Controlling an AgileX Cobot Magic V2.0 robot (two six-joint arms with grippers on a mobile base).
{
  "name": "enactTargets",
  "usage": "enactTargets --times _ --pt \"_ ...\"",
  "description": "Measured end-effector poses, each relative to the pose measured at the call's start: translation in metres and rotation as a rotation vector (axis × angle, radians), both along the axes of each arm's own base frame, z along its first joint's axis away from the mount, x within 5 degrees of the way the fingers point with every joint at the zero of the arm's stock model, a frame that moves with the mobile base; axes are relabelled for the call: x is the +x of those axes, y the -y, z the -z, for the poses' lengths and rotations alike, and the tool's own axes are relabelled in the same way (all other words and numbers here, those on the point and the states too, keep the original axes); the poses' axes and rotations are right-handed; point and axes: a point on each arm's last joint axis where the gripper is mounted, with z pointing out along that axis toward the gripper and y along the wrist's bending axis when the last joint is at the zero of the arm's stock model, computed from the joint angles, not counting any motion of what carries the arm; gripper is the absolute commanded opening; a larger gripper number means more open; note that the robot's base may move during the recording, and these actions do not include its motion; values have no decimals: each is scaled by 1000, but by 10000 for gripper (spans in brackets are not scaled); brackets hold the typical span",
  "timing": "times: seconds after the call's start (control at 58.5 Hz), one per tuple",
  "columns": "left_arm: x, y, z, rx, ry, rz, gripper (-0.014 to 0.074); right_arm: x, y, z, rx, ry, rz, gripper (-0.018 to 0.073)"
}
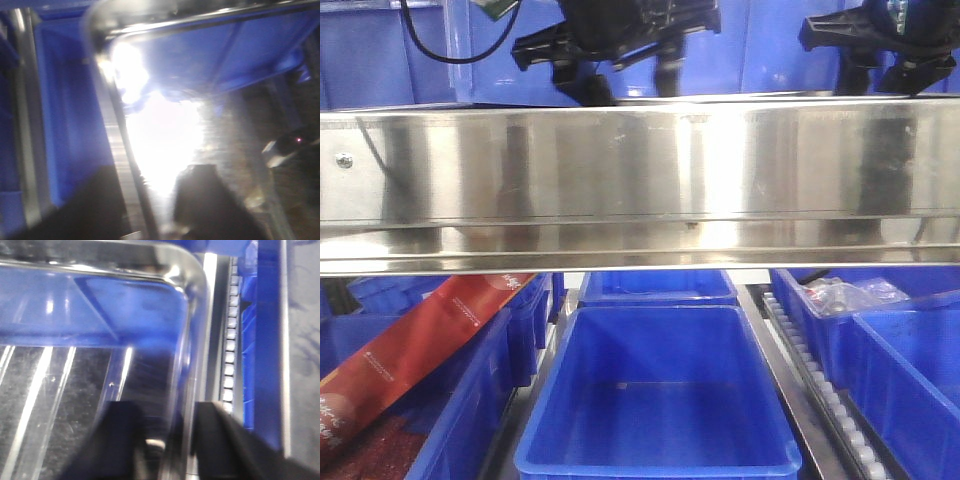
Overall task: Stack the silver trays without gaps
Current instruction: 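Close both grippers on the tray's opposite rims, then lift the tray with both grippers and pull it off the shelf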
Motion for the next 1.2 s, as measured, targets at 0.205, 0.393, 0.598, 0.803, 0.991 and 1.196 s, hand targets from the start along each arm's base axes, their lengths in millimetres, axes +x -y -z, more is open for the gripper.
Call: enactTargets --times 0.205,0.393,0.598,0.803,0.991,1.196 --pt "1 -3 1 10 -7 -18 -25 1 3 -1 7 3 19 -79" --pt "2 -3 1 10 -7 -22 -25 -1 3 -4 7 2 19 -79" --pt "-1 -5 -8 -4 6 -24 -25 -11 3 -20 7 23 16 -79" --pt "-12 -14 -40 -47 50 -25 -25 -26 4 -48 19 79 17 -79" --pt "-25 -25 -71 -80 93 -26 -25 -41 2 -71 42 122 20 -79" --pt "-42 -38 -108 -122 167 -23 -25 -61 2 -100 62 201 17 -79"
